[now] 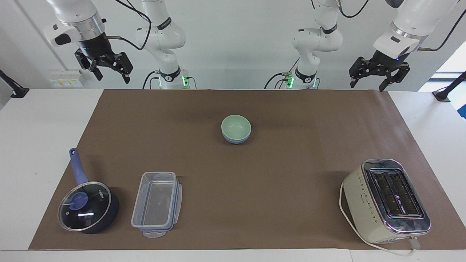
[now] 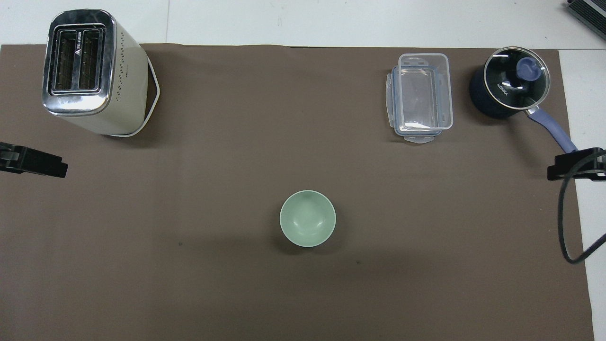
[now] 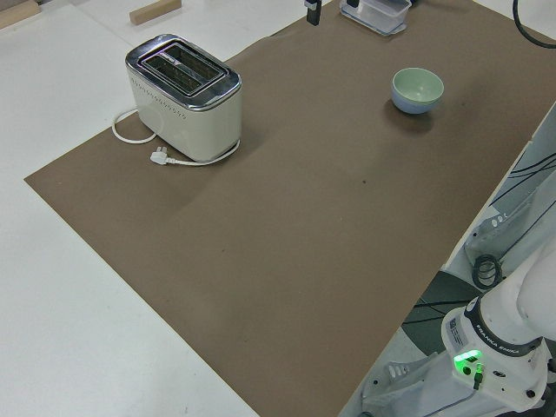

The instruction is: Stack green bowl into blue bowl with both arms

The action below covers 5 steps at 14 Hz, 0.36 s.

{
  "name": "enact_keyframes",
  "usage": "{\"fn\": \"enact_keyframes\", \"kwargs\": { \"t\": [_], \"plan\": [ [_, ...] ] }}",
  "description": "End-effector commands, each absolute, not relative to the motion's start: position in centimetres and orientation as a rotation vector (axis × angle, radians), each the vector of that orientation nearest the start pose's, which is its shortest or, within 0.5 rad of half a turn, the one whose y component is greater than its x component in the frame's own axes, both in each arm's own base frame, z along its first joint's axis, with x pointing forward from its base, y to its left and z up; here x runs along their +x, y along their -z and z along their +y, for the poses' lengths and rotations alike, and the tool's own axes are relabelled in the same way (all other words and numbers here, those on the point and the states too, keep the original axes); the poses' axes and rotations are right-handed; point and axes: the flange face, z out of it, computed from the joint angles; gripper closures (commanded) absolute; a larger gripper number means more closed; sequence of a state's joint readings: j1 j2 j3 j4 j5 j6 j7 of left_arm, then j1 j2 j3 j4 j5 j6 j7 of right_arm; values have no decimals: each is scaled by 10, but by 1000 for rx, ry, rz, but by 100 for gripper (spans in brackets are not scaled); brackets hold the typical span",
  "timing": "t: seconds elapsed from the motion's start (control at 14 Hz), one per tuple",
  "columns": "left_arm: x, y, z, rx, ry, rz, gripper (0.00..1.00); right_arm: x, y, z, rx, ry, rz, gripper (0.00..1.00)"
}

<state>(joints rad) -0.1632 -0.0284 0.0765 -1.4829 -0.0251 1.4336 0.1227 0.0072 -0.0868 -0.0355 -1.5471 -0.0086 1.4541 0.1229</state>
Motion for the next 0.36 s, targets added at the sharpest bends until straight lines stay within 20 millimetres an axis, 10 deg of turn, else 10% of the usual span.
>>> {"fn": "enact_keyframes", "kwargs": {
  "t": [0.0, 0.28],
  "plan": [
    [521, -669, -43, -3137, -43, 348, 0, 512, -673, -16, -3139, 20, 226, 0],
    [521, -669, -43, -3137, -43, 348, 0, 513, -673, -16, -3142, 37, 224, 0]
  ]
}}
